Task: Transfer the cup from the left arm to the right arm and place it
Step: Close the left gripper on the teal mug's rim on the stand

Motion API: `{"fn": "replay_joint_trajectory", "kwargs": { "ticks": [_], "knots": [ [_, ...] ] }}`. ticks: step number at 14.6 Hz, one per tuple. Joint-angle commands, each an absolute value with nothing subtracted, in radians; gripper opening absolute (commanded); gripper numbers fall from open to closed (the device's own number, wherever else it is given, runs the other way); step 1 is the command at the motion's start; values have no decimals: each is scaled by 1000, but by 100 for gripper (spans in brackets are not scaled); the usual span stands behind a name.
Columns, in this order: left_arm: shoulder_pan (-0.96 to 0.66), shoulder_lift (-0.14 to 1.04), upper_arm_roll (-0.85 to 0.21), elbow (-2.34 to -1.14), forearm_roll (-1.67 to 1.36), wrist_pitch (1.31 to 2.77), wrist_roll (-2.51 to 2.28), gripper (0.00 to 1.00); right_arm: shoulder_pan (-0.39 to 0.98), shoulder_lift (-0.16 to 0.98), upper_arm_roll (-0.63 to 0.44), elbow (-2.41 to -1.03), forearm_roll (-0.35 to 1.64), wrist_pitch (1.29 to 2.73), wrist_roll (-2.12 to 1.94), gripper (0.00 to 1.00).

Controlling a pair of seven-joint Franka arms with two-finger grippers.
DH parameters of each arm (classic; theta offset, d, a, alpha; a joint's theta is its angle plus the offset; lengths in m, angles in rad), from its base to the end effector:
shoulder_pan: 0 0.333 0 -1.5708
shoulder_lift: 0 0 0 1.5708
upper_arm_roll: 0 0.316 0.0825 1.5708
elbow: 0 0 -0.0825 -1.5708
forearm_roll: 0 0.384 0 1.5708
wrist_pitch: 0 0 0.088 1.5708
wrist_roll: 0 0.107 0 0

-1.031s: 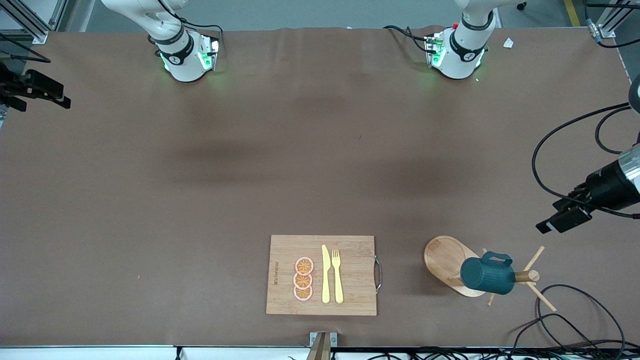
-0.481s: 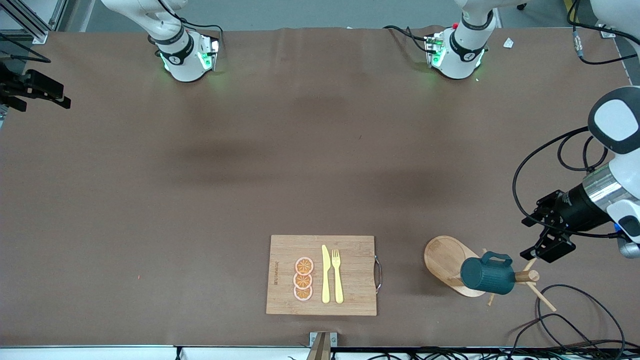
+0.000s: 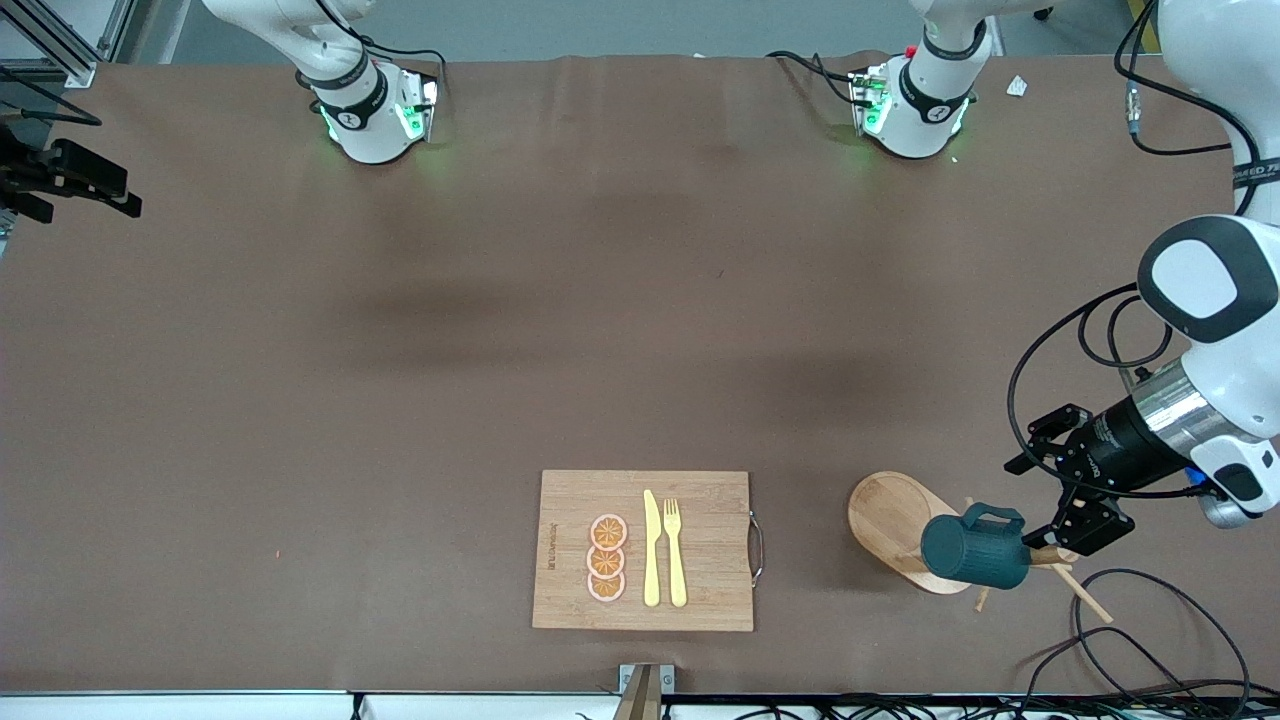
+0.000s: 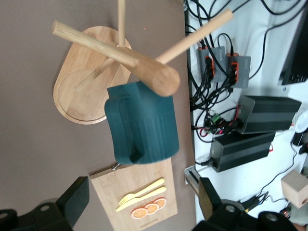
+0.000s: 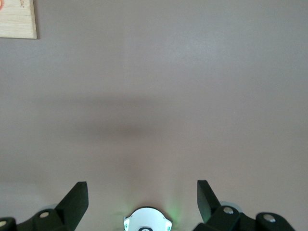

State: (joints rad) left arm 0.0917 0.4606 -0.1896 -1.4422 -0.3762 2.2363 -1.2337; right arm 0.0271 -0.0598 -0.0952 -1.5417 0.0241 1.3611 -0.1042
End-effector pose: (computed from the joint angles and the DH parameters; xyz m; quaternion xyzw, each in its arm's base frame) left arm 0.7200 -0.0564 0.4675 0.7523 0.6046 0.0038 0.2616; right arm 0.5121 -0.0337 0.6527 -0.9979 -0.0201 0.0590 0.0199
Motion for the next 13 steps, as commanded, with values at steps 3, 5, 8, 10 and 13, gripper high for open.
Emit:
{"fn": "replay_joint_trajectory", "kwargs": {
  "ticks": [3, 5, 8, 10, 13],
  "knots": [
    [91, 495, -189, -1445, -399, 2307, -1298, 100, 29, -74, -94, -1559, 14, 1367, -94, 100],
    [81, 502, -189, -1445, -396, 2356, -1357, 100, 31, -74, -94, -1559, 14, 1367, -94, 100],
    [71, 534, -189, -1445, -388, 2398, -1368, 100, 29, -74, -94, -1559, 14, 1367, -94, 100],
    [71, 548, -189, -1447, -388, 2399, -1370, 100, 29, -74, -94, -1559, 14, 1367, -94, 100],
    [71, 549, -189, -1459, -388, 2399, -1370, 100, 29, -74, -94, -1559, 14, 1368, -94, 100]
  ]
}}
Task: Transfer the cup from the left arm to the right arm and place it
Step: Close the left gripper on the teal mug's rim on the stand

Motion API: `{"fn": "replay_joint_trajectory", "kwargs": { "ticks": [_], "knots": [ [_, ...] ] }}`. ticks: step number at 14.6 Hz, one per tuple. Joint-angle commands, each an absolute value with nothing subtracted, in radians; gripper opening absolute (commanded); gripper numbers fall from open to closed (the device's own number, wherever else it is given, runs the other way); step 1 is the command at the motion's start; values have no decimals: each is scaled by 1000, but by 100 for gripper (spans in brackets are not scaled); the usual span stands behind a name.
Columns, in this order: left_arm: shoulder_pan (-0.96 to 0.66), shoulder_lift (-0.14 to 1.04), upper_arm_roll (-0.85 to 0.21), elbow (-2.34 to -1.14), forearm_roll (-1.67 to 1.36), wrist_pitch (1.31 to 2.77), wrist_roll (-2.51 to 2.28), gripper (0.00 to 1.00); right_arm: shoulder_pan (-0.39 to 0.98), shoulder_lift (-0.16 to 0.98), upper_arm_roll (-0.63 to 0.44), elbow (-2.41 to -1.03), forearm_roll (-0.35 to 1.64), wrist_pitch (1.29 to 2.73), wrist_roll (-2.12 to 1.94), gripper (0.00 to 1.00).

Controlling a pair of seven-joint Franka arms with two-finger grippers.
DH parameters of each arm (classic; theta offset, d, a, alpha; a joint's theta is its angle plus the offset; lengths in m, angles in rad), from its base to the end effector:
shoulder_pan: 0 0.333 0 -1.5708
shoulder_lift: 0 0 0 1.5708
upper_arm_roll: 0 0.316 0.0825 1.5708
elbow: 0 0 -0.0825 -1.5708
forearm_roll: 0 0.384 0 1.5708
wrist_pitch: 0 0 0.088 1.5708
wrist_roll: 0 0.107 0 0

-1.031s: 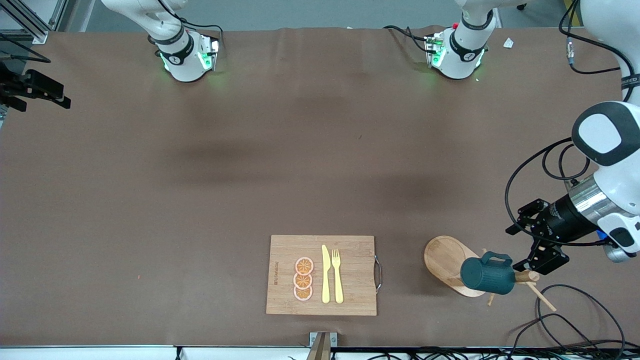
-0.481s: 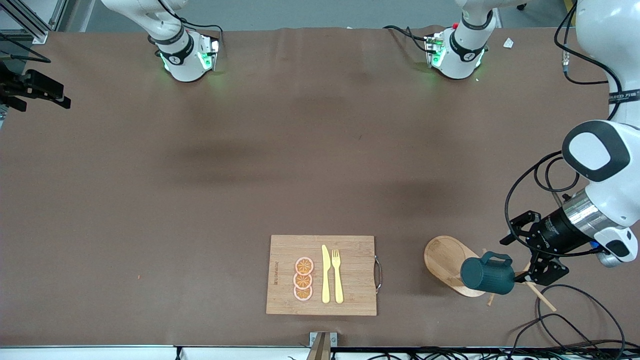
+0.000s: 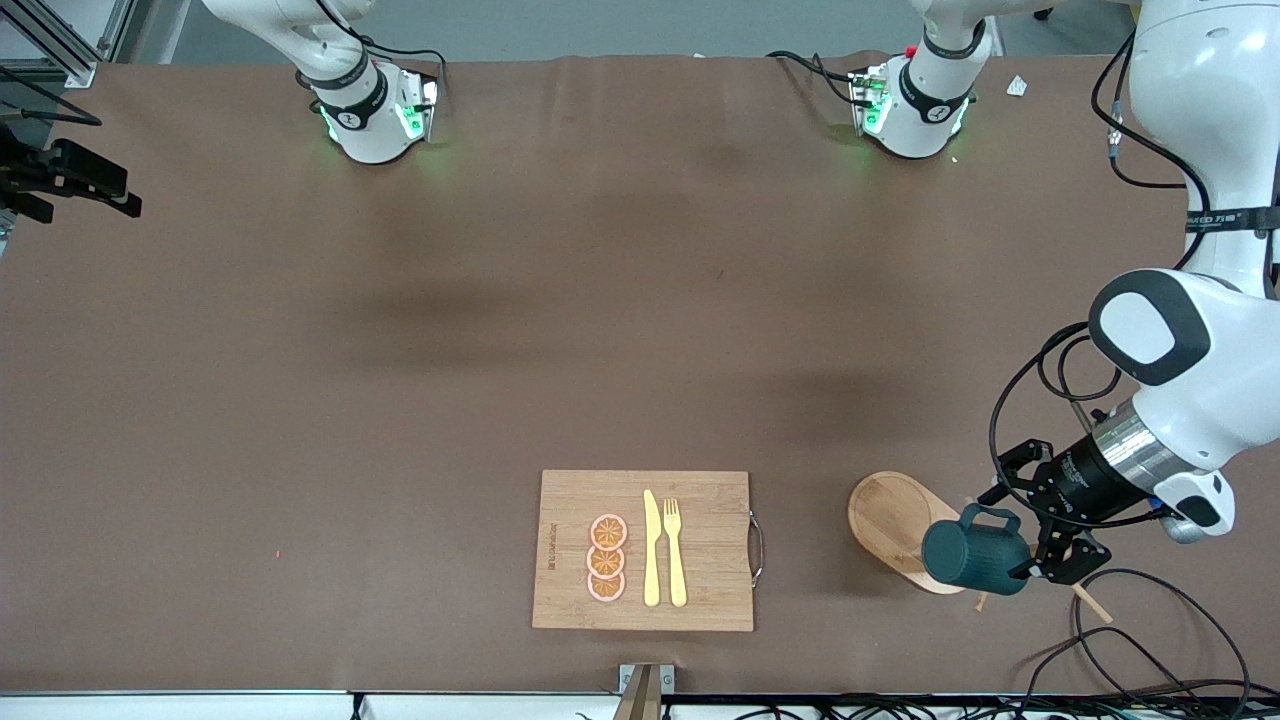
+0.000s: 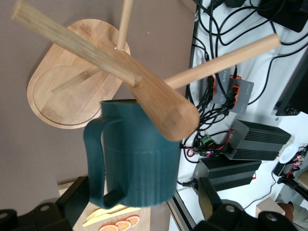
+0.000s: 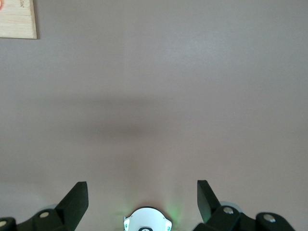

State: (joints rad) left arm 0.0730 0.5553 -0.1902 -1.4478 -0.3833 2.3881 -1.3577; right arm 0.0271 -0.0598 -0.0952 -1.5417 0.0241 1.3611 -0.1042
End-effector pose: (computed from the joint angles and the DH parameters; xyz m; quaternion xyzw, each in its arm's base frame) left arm 0.7388 -0.0615 0.4125 0.6971 0.6621 0.0051 0.2751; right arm 0.5121 -0.0337 0.6527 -0.9979 -0.0201 0.0590 0.0199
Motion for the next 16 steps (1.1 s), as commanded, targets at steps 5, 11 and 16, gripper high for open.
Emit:
{"fn": "replay_joint_trajectory", "kwargs": {
  "ticks": [5, 11, 16],
  "knots": [
    [71, 568, -189, -1456, -387, 2404, -1368, 100, 29, -74, -94, -1559, 15, 1368, -94, 100],
    [69, 597, -189, -1454, -387, 2439, -1365, 100, 29, -74, -94, -1559, 17, 1368, -94, 100],
    [67, 620, -190, -1451, -387, 2467, -1365, 100, 29, -74, -94, -1560, 18, 1368, -94, 100]
  ]
}}
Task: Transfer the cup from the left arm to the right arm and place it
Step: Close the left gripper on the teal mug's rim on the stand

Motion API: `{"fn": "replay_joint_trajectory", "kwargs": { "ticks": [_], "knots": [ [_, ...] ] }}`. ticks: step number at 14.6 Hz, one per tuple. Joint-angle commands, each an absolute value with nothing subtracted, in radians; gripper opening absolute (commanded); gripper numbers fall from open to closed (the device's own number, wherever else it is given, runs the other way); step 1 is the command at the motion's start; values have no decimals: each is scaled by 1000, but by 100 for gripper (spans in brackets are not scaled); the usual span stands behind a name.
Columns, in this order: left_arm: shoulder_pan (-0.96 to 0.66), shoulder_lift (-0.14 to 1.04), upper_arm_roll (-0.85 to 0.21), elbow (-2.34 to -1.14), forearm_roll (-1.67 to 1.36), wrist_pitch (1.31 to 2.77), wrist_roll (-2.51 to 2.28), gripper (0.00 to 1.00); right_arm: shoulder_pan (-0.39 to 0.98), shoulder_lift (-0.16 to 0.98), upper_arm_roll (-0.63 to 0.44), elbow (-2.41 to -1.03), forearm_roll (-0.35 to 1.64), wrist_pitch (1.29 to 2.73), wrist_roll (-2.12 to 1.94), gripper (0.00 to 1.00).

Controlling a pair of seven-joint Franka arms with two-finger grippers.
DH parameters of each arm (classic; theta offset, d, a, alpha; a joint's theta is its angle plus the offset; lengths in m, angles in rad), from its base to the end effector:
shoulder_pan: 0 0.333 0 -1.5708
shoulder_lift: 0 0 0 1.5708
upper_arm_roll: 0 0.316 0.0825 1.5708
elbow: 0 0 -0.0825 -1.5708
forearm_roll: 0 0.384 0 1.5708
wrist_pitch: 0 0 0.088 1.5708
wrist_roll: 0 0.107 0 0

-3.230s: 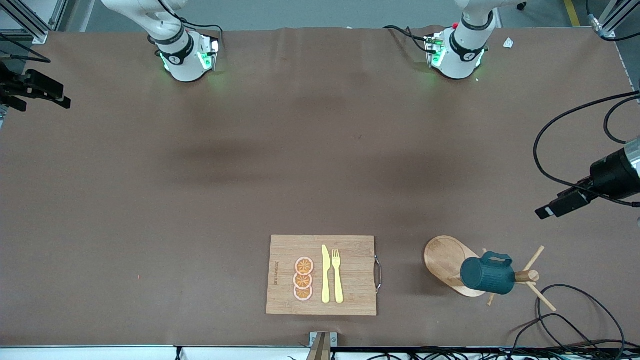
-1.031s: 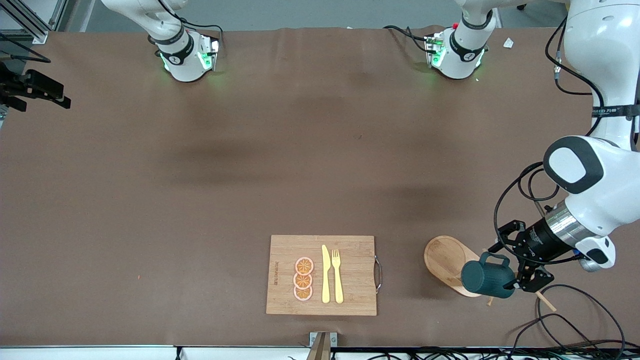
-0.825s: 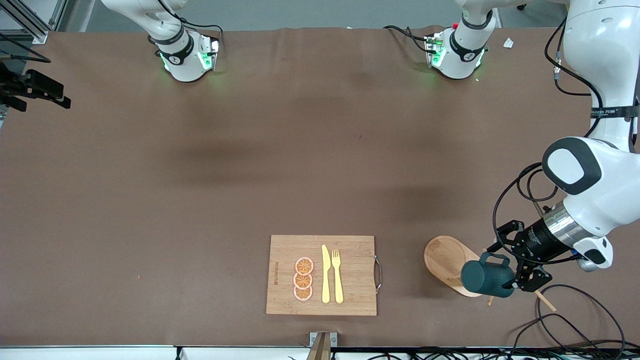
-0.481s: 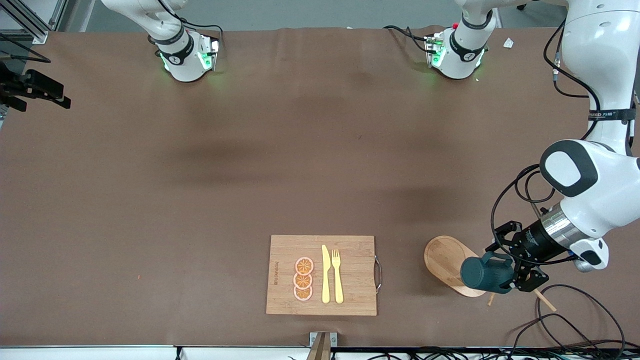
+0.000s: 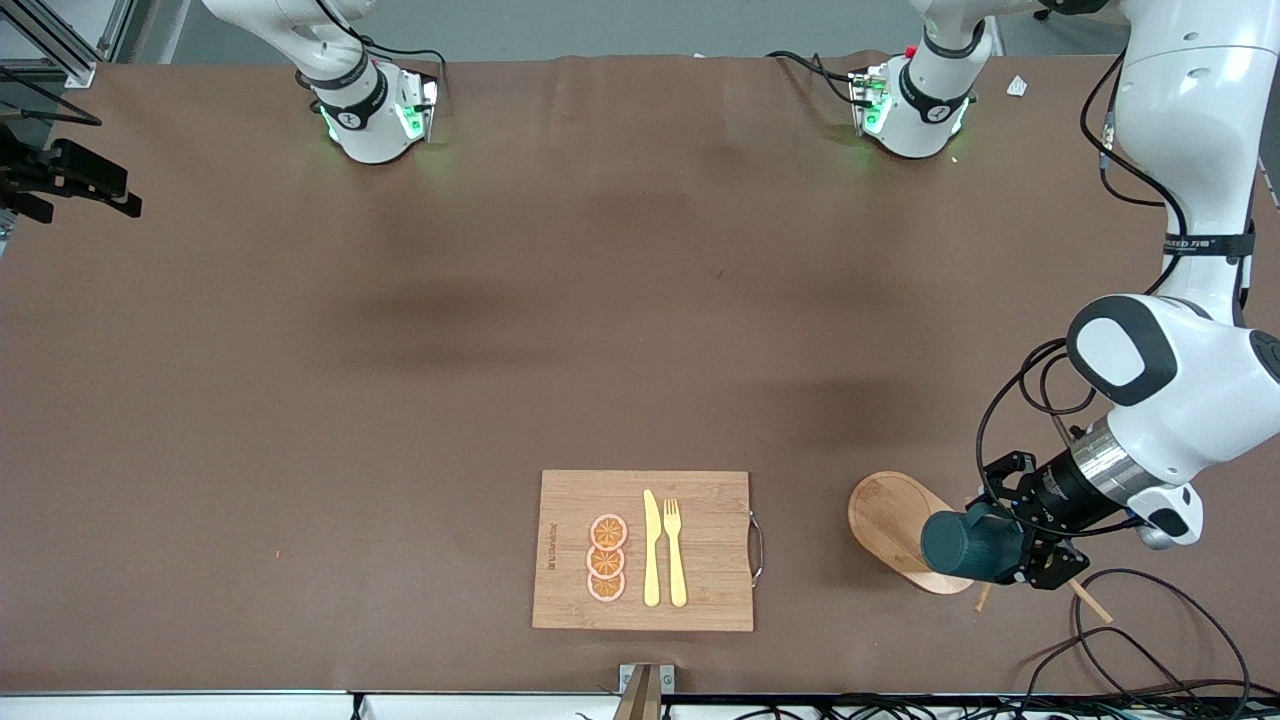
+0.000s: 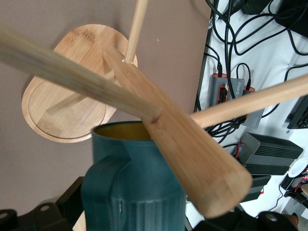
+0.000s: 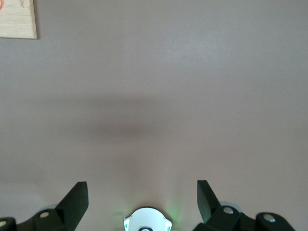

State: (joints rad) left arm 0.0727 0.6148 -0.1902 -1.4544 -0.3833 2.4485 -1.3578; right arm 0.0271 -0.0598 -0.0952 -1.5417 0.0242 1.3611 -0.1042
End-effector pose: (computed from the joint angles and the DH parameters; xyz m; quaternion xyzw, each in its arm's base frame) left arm 0.7452 -0.0582 0.3719 0.6890 0.6724 0.0050 0.2706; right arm 0.5121 -0.0337 0.6527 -0.9979 -0.0201 0.0590 0.0199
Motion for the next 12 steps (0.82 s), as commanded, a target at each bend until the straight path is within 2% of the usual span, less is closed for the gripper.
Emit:
{"fn": "replay_joint_trajectory", "kwargs": {
  "ticks": [1, 8, 12],
  "knots": [
    [67, 624, -190, -1450, -388, 2467, -1367, 100, 29, -74, -94, -1559, 18, 1368, -94, 100],
    [52, 647, -190, -1448, -391, 2503, -1367, 100, 29, -74, -94, -1559, 18, 1367, -94, 100],
    [48, 652, -190, -1448, -390, 2503, -1358, 94, 29, -74, -94, -1559, 18, 1370, -94, 100]
  ]
}}
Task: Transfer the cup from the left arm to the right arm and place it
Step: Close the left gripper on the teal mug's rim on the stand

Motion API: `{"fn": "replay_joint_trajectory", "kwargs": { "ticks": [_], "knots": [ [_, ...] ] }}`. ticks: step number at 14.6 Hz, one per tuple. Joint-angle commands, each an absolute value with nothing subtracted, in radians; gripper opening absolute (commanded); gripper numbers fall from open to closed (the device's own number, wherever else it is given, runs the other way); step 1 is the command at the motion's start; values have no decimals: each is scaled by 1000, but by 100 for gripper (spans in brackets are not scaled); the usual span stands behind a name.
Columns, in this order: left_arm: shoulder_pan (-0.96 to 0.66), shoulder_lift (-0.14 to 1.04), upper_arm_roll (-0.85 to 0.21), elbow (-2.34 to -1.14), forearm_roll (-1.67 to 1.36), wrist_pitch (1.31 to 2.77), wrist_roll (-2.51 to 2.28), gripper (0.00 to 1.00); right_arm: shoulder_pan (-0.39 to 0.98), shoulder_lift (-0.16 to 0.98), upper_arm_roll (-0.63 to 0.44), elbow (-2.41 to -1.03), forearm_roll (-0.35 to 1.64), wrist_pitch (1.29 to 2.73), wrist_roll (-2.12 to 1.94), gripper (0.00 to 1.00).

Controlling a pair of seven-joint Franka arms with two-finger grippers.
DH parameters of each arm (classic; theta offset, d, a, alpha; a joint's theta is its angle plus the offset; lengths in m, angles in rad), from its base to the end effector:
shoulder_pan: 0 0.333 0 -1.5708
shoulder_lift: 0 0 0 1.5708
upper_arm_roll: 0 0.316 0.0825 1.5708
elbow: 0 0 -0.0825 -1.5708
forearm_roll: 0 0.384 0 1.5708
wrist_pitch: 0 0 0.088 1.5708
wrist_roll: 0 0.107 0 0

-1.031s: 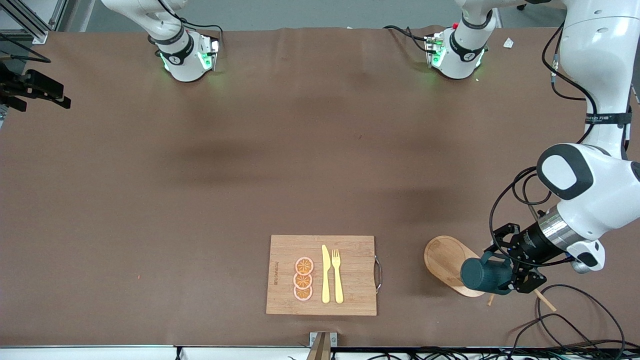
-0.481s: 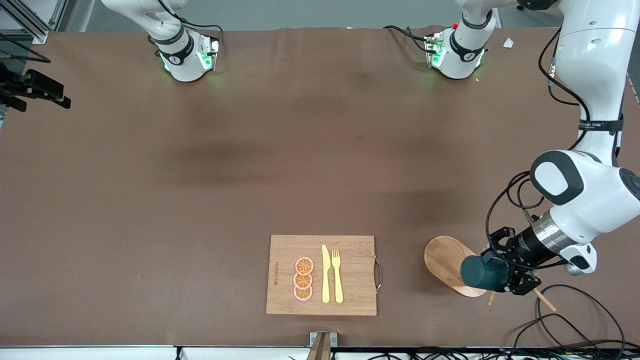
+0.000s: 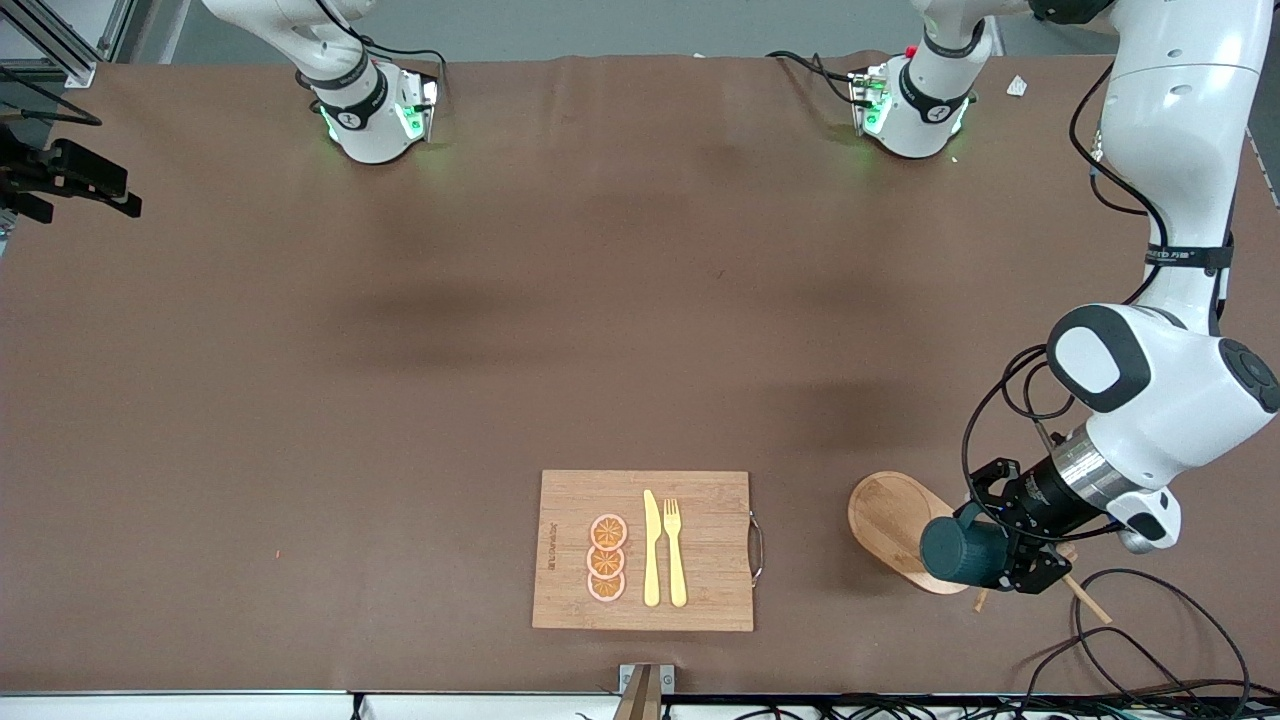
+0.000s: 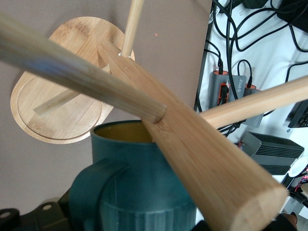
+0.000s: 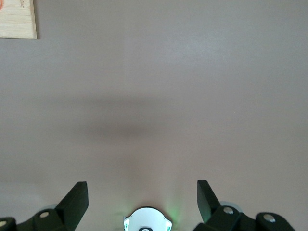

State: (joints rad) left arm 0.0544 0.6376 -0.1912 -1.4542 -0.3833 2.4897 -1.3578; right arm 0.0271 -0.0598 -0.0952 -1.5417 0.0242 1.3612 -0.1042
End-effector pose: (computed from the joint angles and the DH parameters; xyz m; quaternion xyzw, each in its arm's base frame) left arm 0.7475 -0.0700 0.3596 0.6896 0.6699 0.0105 0.2748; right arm 0.5121 -0.0337 0.6527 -0.9979 -0.0201 0.0589 0.0199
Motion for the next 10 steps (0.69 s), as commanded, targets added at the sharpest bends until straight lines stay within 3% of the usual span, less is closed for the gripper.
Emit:
{"fn": "replay_joint_trajectory", "kwargs": {
  "ticks": [1, 5, 10],
  "knots": [
    [48, 650, -190, -1448, -388, 2503, -1356, 90, 29, -74, -94, -1559, 20, 1373, -94, 100],
    [49, 647, -190, -1448, -387, 2503, -1354, 71, 26, -74, -95, -1557, 17, 1402, -95, 100],
    [49, 635, -192, -1447, -387, 2502, -1364, 69, 28, -72, -95, -1559, 11, 1407, -98, 100]
  ]
}}
